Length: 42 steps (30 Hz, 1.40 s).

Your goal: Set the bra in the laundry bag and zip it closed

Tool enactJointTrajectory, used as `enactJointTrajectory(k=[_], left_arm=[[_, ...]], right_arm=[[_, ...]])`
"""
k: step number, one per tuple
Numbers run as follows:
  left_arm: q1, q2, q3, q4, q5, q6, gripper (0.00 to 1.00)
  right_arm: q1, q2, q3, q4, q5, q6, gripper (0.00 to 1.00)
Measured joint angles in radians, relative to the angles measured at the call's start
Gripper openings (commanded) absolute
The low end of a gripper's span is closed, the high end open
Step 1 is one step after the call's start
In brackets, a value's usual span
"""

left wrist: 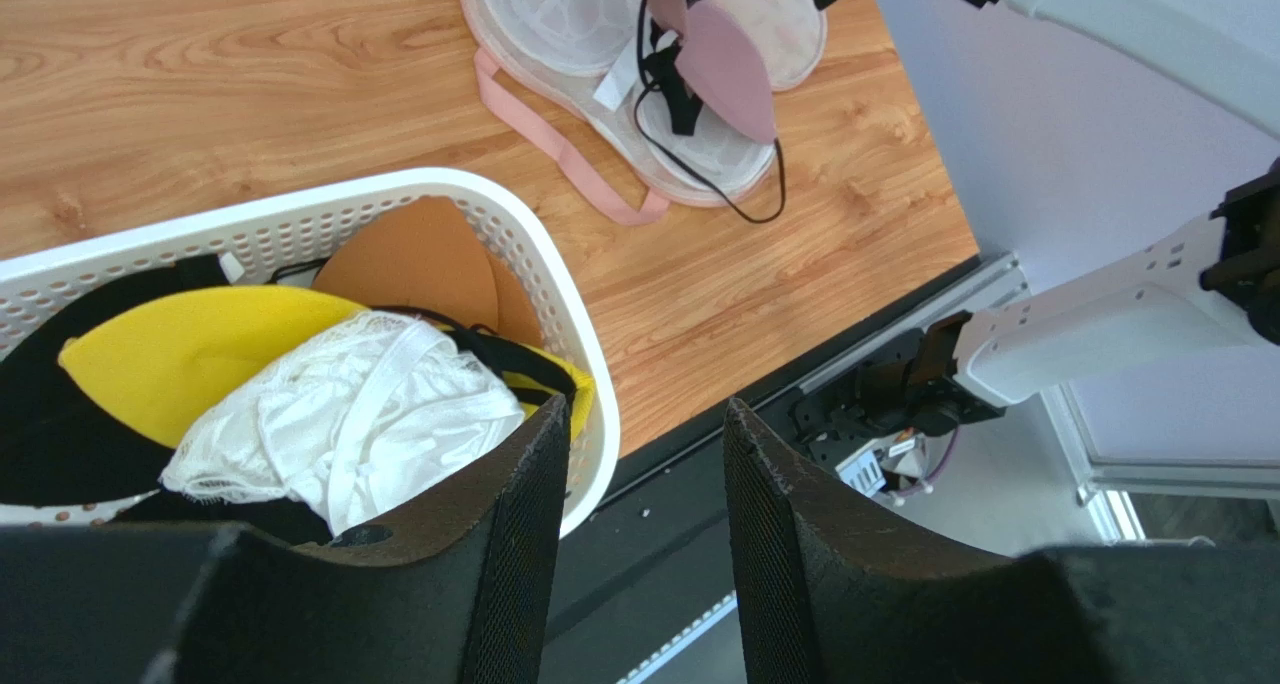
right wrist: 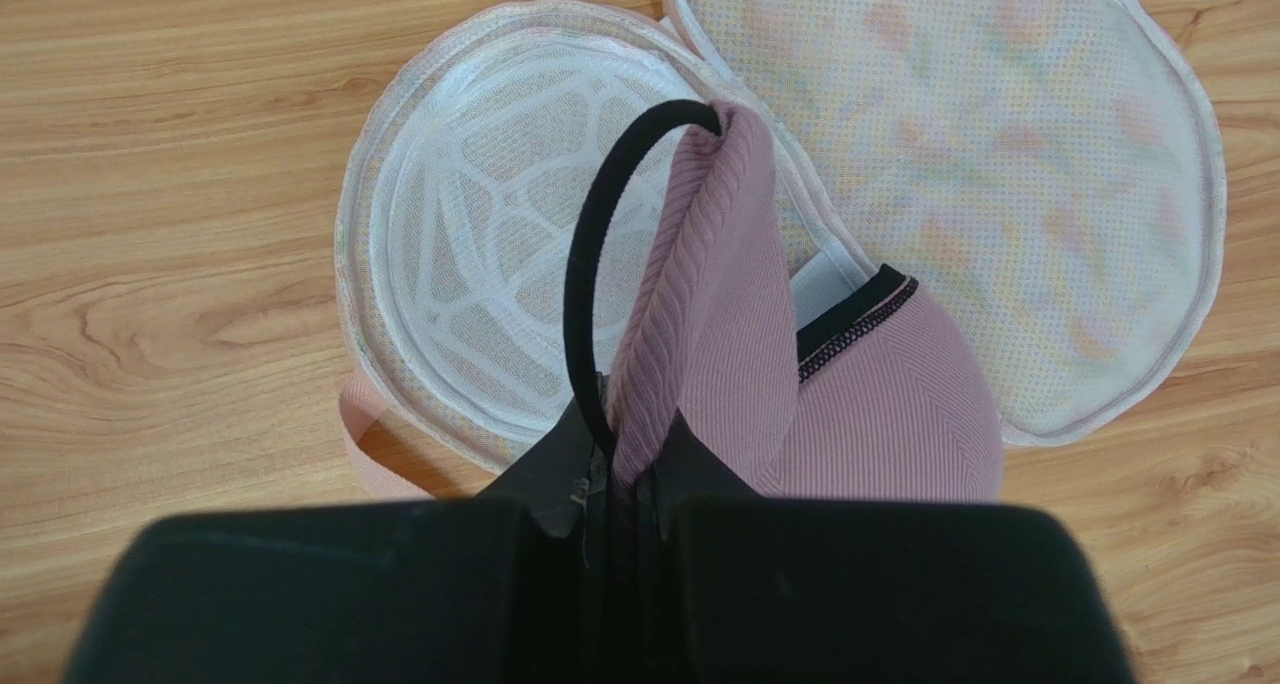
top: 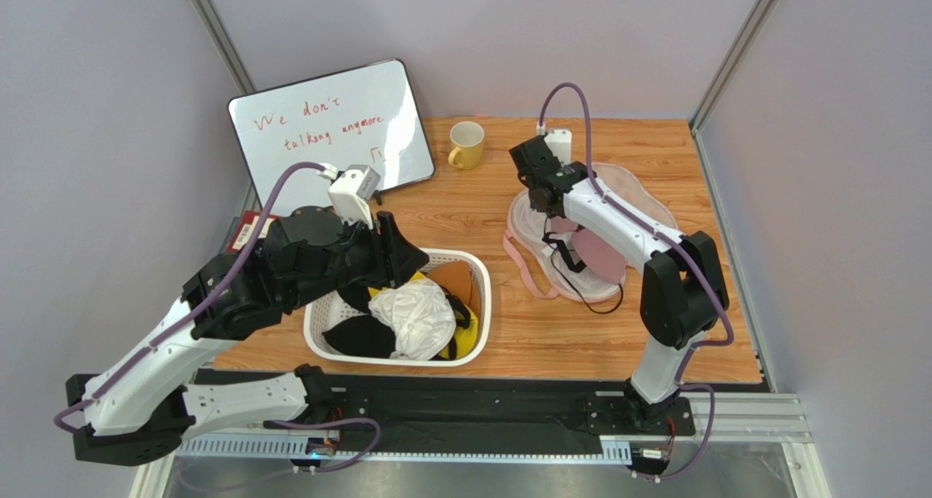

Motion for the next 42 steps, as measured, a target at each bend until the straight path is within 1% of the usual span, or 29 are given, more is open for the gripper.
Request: enactJointTrajectory(k=[5, 10, 15, 19, 21, 22, 23, 25, 26, 27, 28, 29, 30, 33, 34, 36, 37, 39, 40, 42], left_arm=[[0.0, 0.007, -0.025, -0.001, -0.002, -0.01, 0.49], [0.001, 0.006, -0.034, 0.001, -0.014, -0.022, 0.49], [0.001, 0.006, -0.037, 0.002, -0.017, -0.032, 0.49], [0.001, 0.002, -0.044, 0.007, -0.017, -0.04, 0.49], [0.001, 0.001, -0.051, 0.007, -0.017, -0.043, 0.49], [0.002, 0.001, -0.057, 0.008, -0.017, -0.044, 0.51], [0.003, 0.003, -0.06, 0.008, -0.017, -0.044, 0.53], [0.011, 0.011, -0.063, 0.008, -0.013, -0.044, 0.56], [0.029, 0.022, -0.063, 0.014, 0.007, -0.044, 0.57], [0.048, 0.029, -0.063, 0.022, 0.018, -0.042, 0.57], [0.082, 0.043, -0.063, 0.035, 0.045, -0.041, 0.59], [0.116, 0.06, -0.063, 0.049, 0.071, -0.039, 0.6], [0.155, 0.078, -0.063, 0.065, 0.101, -0.034, 0.6], [0.261, 0.149, -0.058, 0.121, 0.214, -0.01, 0.62], [0.3, 0.196, -0.048, 0.148, 0.269, 0.002, 0.63], [0.346, 0.289, -0.008, 0.194, 0.356, 0.022, 0.64], [0.366, 0.367, 0.023, 0.227, 0.402, 0.035, 0.64], [0.384, 0.512, 0.09, 0.282, 0.47, 0.057, 0.63], [0.39, 0.592, 0.123, 0.309, 0.504, 0.068, 0.61], [0.399, 0.744, 0.211, 0.332, 0.567, 0.08, 0.6]], right_arm=[[-0.005, 0.014, 0.028, -0.007, -0.005, -0.001, 0.01], [-0.021, 0.029, 0.101, -0.014, -0.008, -0.001, 0.02], [-0.041, 0.119, 0.225, -0.031, -0.006, -0.001, 0.03], [-0.049, 0.164, 0.25, -0.047, -0.008, -0.002, 0.04], [-0.049, 0.183, 0.256, -0.055, -0.016, 0.0, 0.09], [-0.049, 0.192, 0.256, -0.059, -0.025, 0.0, 0.12], [-0.049, 0.198, 0.256, -0.064, -0.035, 0.0, 0.25], [-0.049, 0.206, 0.256, -0.077, -0.061, 0.005, 0.36], [-0.049, 0.207, 0.256, -0.087, -0.078, 0.005, 0.54], [-0.05, 0.207, 0.256, -0.098, -0.095, 0.005, 0.6], [-0.05, 0.206, 0.256, -0.106, -0.115, 0.003, 0.63], [-0.053, 0.204, 0.252, -0.106, -0.131, 0.008, 0.68], [-0.056, 0.198, 0.24, -0.107, -0.158, 0.006, 0.72], [-0.064, 0.151, 0.175, -0.113, -0.231, 0.003, 0.75], [-0.072, 0.116, 0.141, -0.122, -0.259, 0.001, 0.79], [-0.094, 0.05, 0.098, -0.138, -0.3, -0.003, 0.79], [-0.114, 0.002, 0.071, -0.14, -0.325, -0.005, 0.79], [-0.184, -0.104, 0.006, -0.123, -0.383, -0.005, 0.79], [-0.225, -0.15, -0.025, -0.115, -0.404, -0.003, 0.79], [-0.344, -0.251, -0.127, -0.056, -0.507, 0.011, 0.79]])
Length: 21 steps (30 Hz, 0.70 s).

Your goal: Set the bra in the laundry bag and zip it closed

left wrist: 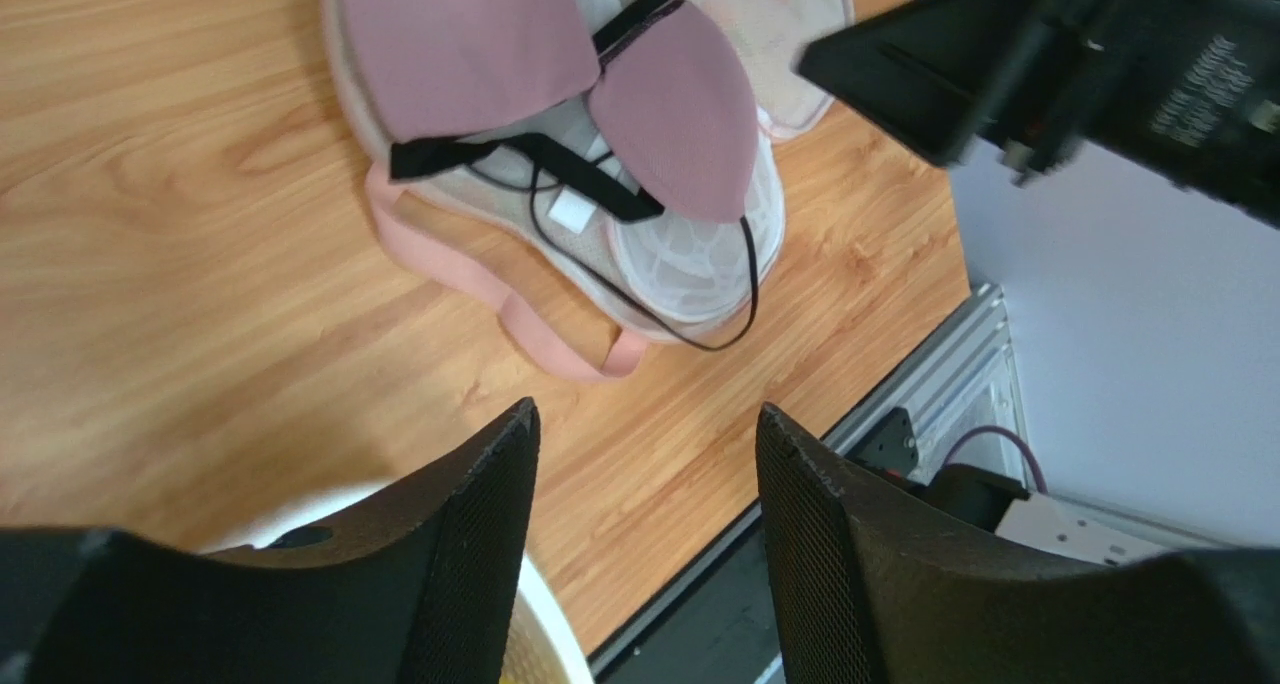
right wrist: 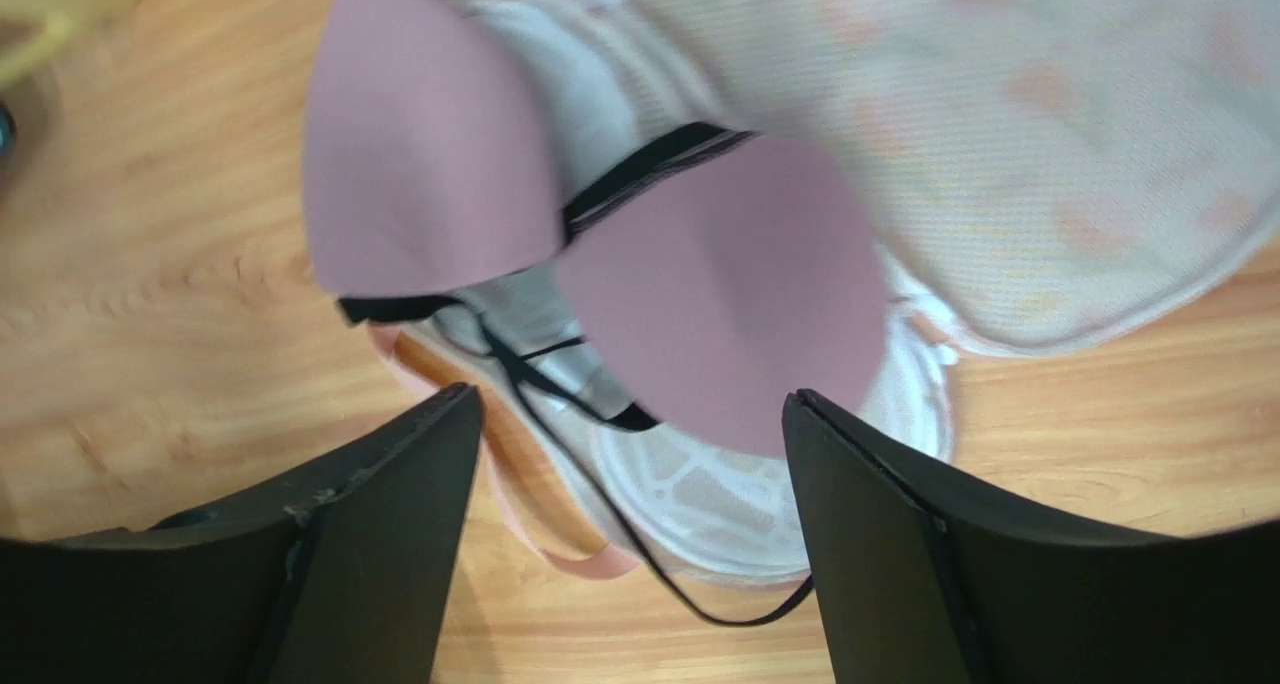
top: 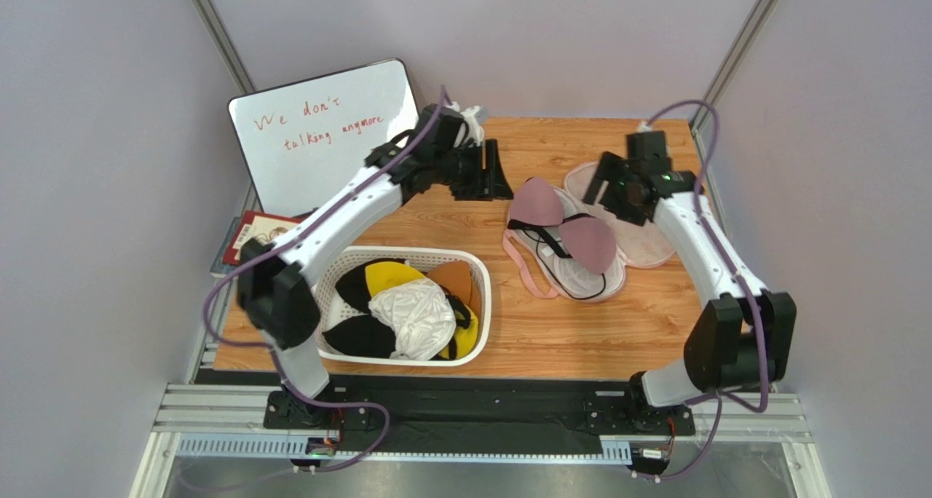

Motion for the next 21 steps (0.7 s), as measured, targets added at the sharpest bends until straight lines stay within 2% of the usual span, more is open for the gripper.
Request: enactJointTrajectory(k=[2, 4, 6, 9, 15, 21], left_arm=[[0.005, 0.167, 0.116, 0.019, 0.06, 0.014, 0.61], [0.008, 0.322, 0.247, 0.02, 0.103, 0.027, 0.63], [0.009, 0.461, 0.37, 0.018, 0.124, 0.042, 0.65], [0.013, 0.581, 0.465, 0.005, 0.135, 0.06, 0.66], [0.02, 0.645, 0.507, -0.052, 0.095, 0.101, 0.66], [0.024, 0.647, 0.507, -0.055, 0.092, 0.11, 0.65]], right_arm=[[-0.132, -0.084, -0.131, 0.063, -0.091, 0.022, 0.79], [-0.209, -0.115, -0.227, 0.105, -0.144, 0.038, 0.79], [-0.234, -0.133, -0.326, 0.157, -0.193, 0.053, 0.78], [-0.241, -0.164, -0.459, 0.232, -0.251, 0.077, 0.75], [-0.3, -0.238, -0.617, 0.37, -0.332, 0.122, 0.66], [-0.356, -0.246, -0.721, 0.525, -0.398, 0.137, 0.65]])
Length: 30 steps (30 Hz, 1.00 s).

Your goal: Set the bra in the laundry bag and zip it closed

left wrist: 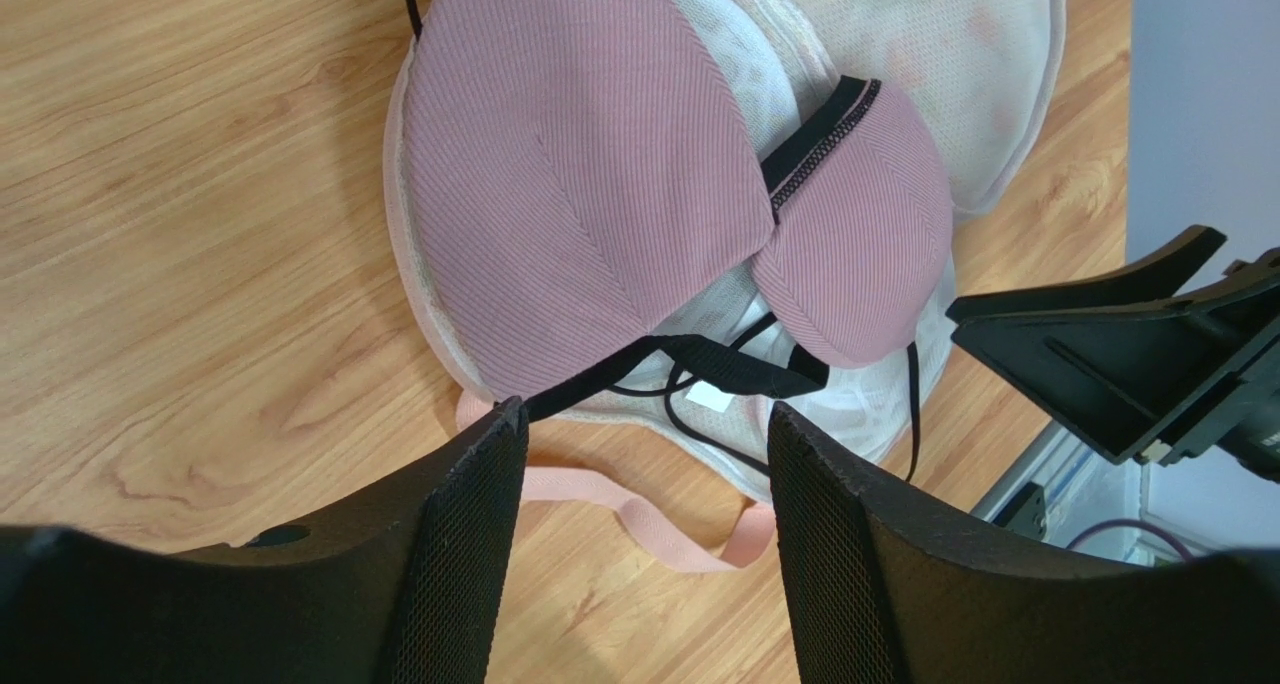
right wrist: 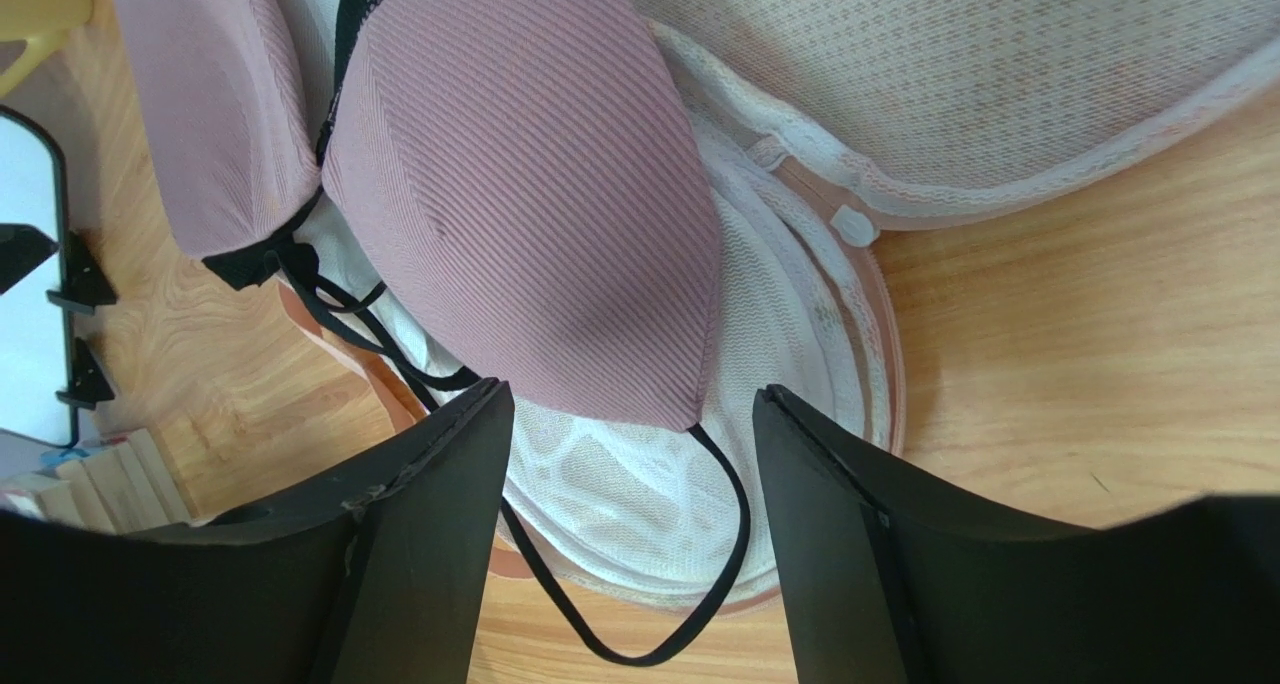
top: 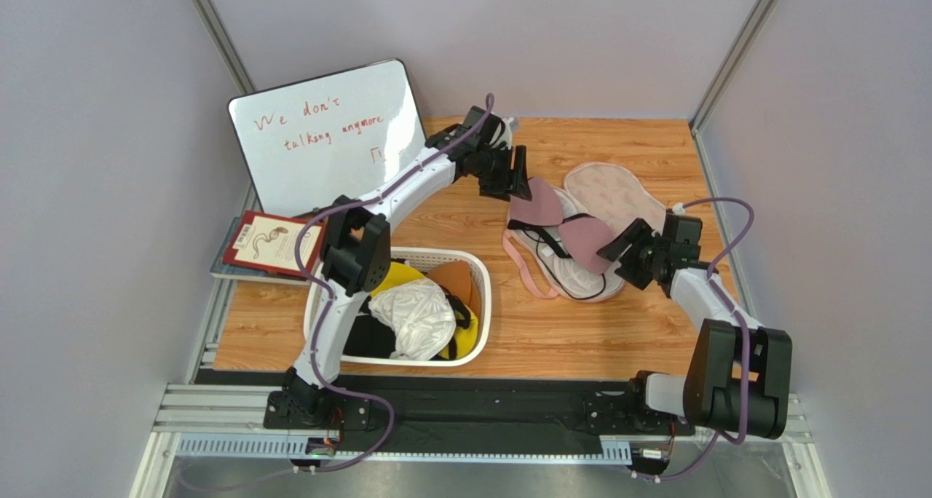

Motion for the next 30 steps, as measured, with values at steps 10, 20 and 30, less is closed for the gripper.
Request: enactJointTrajectory(k=[10, 20, 30], left_arm=[[0.005, 0.054, -0.001, -0.001, 0.001, -0.003, 0.57], [0.005, 0.081, -0.009, 0.001, 0.029, -0.018, 0.39], [0.005, 0.081, -0.014, 0.028, 0.07, -0.055, 0.09]], right_arm=[[-0.004, 0.024, -0.079, 0.133, -0.066, 0.015, 0.44], [-0.004, -0.016, -0.111, 0.125, -0.048, -0.005, 0.5], [-0.004, 0.038, -0.111, 0.193, -0.062, 0.017, 0.68]])
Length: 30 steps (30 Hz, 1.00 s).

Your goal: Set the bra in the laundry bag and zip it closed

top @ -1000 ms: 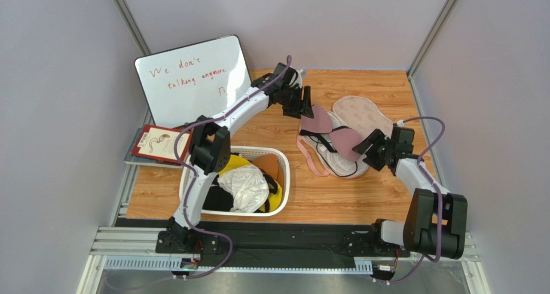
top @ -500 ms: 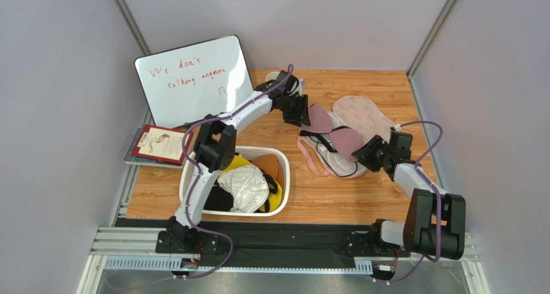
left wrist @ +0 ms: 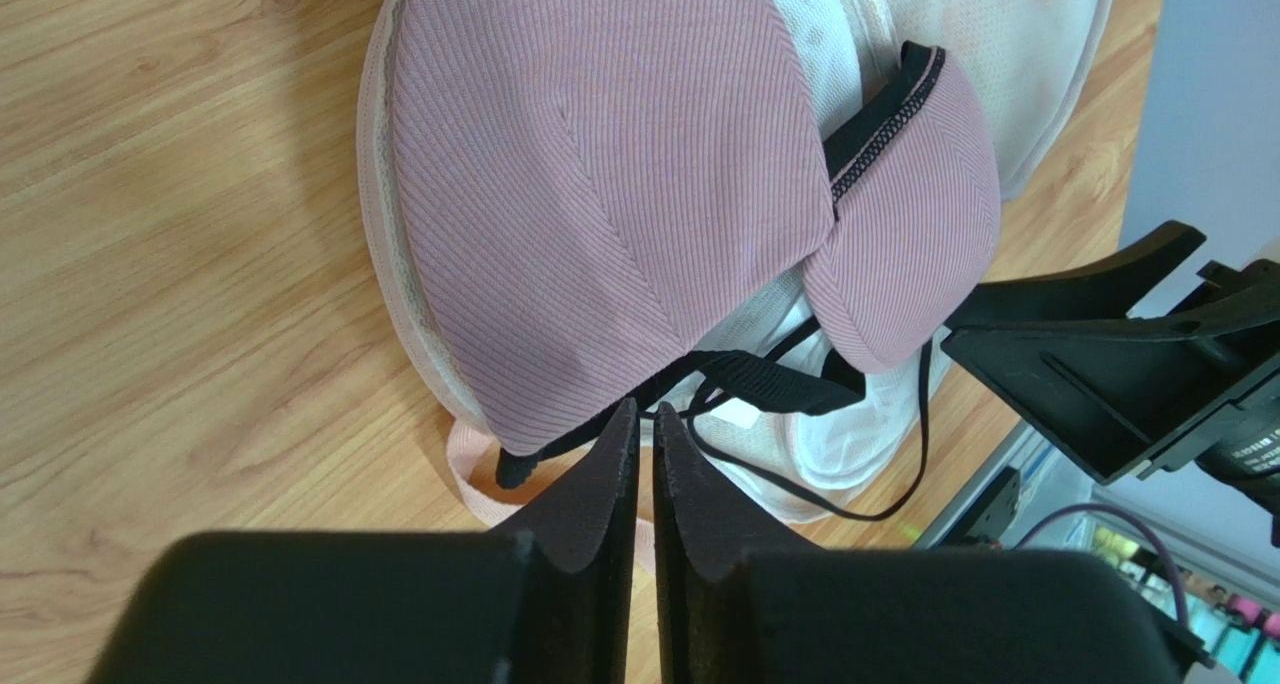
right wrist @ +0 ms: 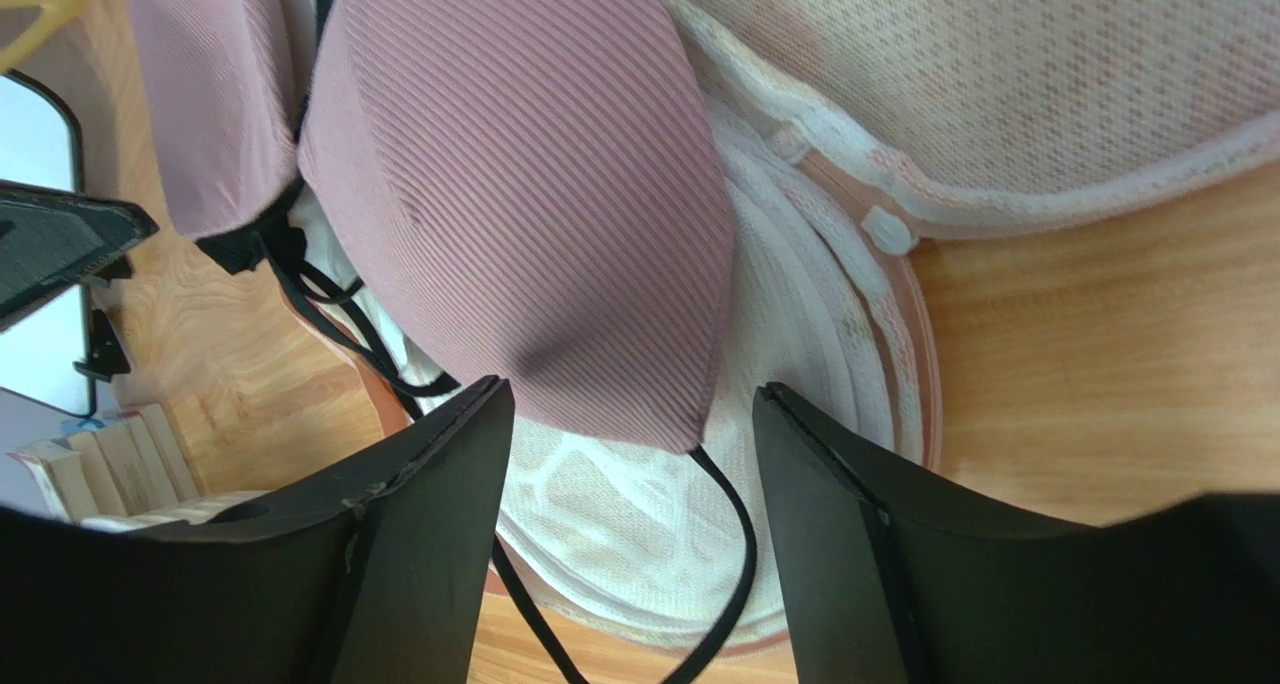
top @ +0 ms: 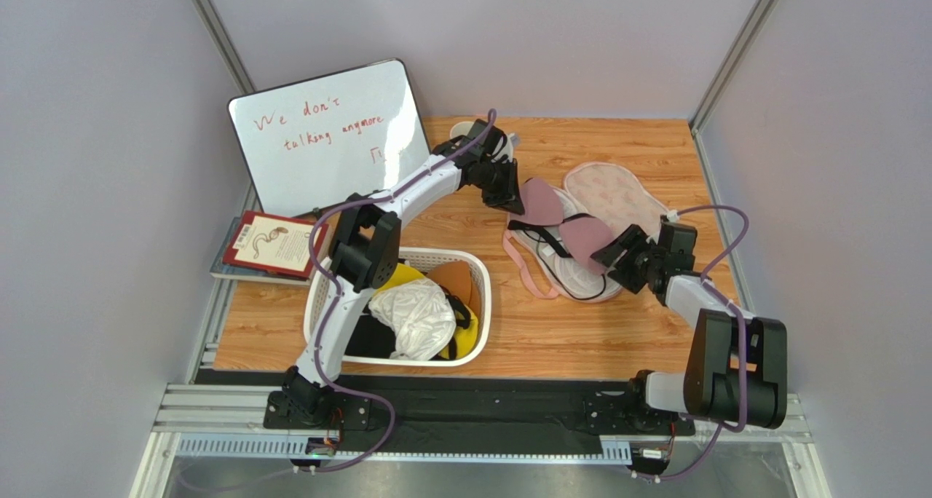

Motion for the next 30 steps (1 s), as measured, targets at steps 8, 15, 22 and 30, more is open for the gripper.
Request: enactJointTrajectory(k=[8, 15, 22, 30], left_arm=[[0.0, 0.0, 0.0, 0.002, 0.006, -0.009, 0.0], [0.0, 0.0, 0.0, 0.0, 0.01, -0.009, 0.0], [0.0, 0.0, 0.0, -0.006, 0.011, -0.01, 0.0], [0.0, -0.002, 0.0, 0.006, 0.037, -0.058, 0.0]], right_arm=[[-0.007, 0.056, 0.0, 0.121, -0.04, 0.047, 0.73], [-0.008, 0.116, -0.018, 0.26, -0.092, 0.099, 0.51], [-0.008, 0.094, -0.037, 0.304, -0.102, 0.127, 0.22], [-0.008, 0.016, 0.064, 0.219, -0.093, 0.11, 0.0]])
